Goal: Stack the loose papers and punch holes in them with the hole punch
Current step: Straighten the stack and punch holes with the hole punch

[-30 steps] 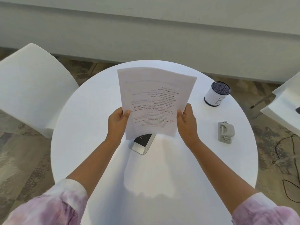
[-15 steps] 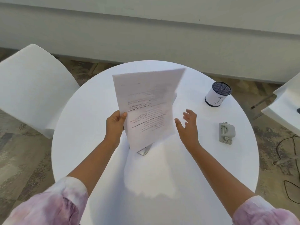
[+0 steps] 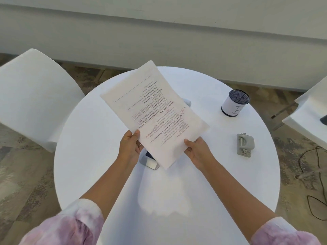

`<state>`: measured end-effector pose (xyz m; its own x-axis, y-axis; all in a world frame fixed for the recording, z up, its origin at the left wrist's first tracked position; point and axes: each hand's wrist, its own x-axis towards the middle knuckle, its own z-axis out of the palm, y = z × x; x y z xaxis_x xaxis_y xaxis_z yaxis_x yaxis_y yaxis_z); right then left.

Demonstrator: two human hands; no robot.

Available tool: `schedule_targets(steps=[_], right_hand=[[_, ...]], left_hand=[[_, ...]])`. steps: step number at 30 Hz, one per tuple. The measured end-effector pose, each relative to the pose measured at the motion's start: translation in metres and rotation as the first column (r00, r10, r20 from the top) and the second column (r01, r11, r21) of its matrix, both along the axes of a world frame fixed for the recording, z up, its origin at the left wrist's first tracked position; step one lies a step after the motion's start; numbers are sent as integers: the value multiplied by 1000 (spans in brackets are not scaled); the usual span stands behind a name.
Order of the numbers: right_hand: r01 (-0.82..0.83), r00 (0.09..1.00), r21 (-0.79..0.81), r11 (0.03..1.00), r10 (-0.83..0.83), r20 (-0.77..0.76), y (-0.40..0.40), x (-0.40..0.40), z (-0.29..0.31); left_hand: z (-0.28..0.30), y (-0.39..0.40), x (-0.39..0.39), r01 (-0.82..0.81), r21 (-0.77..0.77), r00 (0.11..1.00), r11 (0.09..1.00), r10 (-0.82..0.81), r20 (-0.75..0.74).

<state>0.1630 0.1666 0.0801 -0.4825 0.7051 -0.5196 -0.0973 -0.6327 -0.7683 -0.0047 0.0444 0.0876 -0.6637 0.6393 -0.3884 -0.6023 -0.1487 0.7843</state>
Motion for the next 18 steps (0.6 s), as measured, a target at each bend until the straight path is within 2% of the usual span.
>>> schedule_targets(steps=[3, 6, 8, 11, 14, 16, 18], right_hand=[[-36, 995, 148, 988, 21, 102, 11, 11, 3], [-122, 973, 277, 953, 60, 224, 24, 26, 6], [-209, 947, 350, 913, 99, 307, 33, 36, 8], [-255, 922, 415, 873, 90, 377, 44, 44, 15], [-265, 902, 506, 821, 25, 432, 52, 42, 23], [-249, 902, 572, 781, -29, 431, 53, 37, 28], [-230, 909, 631, 741, -67, 411, 53, 33, 32]], left_hand=[[-1, -5, -11, 37, 13, 999, 999, -37, -5], [-1, -11, -32, -28, 37, 997, 999, 25, 77], [-2, -19, -49, -39, 38, 997, 998, 37, 64], [-2, -31, -69, 92, -105, 990, 990, -103, -99], [2, -30, -78, 215, -296, 925, 931, -291, -245], [7, -25, -77, 242, -393, 859, 887, -385, -339], [12, -19, -72, 226, -412, 831, 883, -395, -392]])
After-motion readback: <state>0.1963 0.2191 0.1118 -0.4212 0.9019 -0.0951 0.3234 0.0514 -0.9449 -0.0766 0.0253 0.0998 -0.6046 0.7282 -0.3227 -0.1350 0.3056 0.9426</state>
